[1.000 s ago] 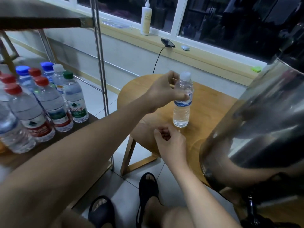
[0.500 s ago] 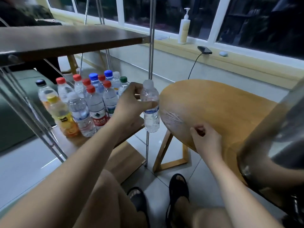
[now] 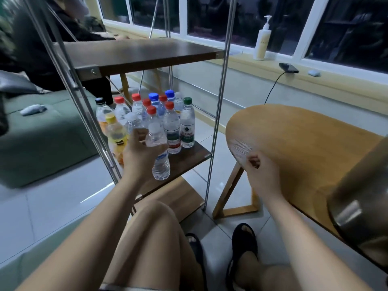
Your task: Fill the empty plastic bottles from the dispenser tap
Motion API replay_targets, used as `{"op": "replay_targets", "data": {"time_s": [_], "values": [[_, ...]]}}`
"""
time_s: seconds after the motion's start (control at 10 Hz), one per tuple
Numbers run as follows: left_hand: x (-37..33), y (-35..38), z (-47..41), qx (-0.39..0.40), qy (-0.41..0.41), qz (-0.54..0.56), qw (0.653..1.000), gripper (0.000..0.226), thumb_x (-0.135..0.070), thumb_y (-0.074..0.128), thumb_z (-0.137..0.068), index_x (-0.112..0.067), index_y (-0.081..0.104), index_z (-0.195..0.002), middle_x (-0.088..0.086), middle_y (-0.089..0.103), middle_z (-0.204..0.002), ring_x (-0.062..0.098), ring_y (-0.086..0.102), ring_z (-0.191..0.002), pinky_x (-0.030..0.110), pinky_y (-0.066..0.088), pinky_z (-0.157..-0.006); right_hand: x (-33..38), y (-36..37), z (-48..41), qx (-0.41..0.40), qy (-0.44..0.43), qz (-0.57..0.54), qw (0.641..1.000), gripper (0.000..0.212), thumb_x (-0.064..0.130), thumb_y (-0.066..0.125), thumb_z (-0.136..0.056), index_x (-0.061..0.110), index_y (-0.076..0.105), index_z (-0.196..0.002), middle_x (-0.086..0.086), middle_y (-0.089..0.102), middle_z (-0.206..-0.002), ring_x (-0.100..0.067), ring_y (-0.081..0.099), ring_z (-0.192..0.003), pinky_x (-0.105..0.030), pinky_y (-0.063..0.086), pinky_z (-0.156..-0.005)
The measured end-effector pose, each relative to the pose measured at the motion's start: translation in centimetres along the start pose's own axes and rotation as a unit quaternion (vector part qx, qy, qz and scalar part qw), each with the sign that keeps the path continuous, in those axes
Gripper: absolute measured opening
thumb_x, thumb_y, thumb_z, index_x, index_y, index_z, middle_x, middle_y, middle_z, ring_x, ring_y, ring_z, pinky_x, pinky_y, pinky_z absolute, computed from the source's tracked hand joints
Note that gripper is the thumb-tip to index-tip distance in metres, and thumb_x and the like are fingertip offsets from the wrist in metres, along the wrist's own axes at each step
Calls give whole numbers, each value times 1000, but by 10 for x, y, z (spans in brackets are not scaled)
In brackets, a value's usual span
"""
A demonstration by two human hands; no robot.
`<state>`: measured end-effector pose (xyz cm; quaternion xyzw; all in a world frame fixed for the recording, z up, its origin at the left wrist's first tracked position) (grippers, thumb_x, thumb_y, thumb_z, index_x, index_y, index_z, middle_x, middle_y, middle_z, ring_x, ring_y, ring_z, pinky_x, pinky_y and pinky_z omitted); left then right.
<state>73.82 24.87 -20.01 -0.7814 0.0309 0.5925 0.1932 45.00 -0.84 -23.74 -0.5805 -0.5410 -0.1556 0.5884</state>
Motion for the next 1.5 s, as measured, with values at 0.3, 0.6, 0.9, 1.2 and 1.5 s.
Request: {"op": "replay_targets", "data": {"time_s": [0.3,0.6,0.9,1.2,1.5], "values": [[30,-21,-4,-124,9,-8,992,61,-37,94,-79,-46,52,-121,-8,68,-127,17,68,-116,50,59,-100,71,161,29,265,64,-147,951,28,10,57,-110,30,65,-128,1,76,-114,-14,76,-103,-38,63,-96],[46,-12,16,-122,-11,52,991,75,-26,84,-94,-26,44,-158,-10,54,-146,3,57,-128,24,52,-106,118,261,49,365,190,-265,872,34,5,40,-110,21,69,-117,3,66,-76,-5,60,-56,-22,49,-57],[99,-4,40,-74,-131,89,985,67,-39,67,-106,-30,37,-165,-10,67,-139,7,70,-118,30,56,-101,120,286,49,383,220,-256,860,45,-1,41,-108,21,66,-138,-4,76,-80,-11,70,-62,-19,51,-51],[114,5,15,-92,-128,144,977,71,-52,61,-97,-34,38,-162,1,60,-154,16,65,-134,52,52,-116,129,312,49,425,253,-310,812,19,20,56,-113,17,74,-114,0,78,-74,-10,73,-59,-19,53,-50],[169,19,-11,-100,-128,91,982,67,-60,73,-86,-40,51,-146,0,66,-143,25,67,-131,57,56,-109,113,303,31,378,203,-272,861,30,-1,49,-108,15,73,-113,5,76,-76,-6,69,-64,-21,54,-60]]}}
Point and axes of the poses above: each hand's wrist, its own z-axis away from the middle knuckle, its own y-axis out of the palm, x = y × z, the point moved 7 cm from there along -z, towards the middle knuckle
